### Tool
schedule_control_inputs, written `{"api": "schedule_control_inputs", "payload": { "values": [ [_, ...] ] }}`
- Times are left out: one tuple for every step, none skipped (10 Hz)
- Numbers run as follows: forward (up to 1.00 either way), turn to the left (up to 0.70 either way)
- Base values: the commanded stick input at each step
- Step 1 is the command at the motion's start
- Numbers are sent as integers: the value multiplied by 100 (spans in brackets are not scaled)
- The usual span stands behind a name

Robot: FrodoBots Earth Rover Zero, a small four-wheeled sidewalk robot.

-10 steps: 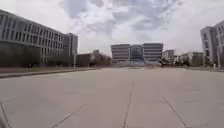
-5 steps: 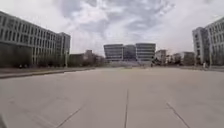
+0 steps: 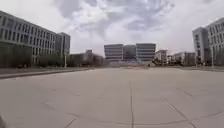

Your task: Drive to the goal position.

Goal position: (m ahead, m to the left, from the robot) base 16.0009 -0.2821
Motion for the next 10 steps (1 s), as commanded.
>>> {"api": "schedule_control_inputs", "payload": {
  "values": [
    [70, 0],
    [70, 0],
    [70, 0],
    [70, 0],
    [70, 0],
    [70, 0],
    [70, 0],
    [70, 0],
    [70, 0],
    [70, 0]
  ]
}}
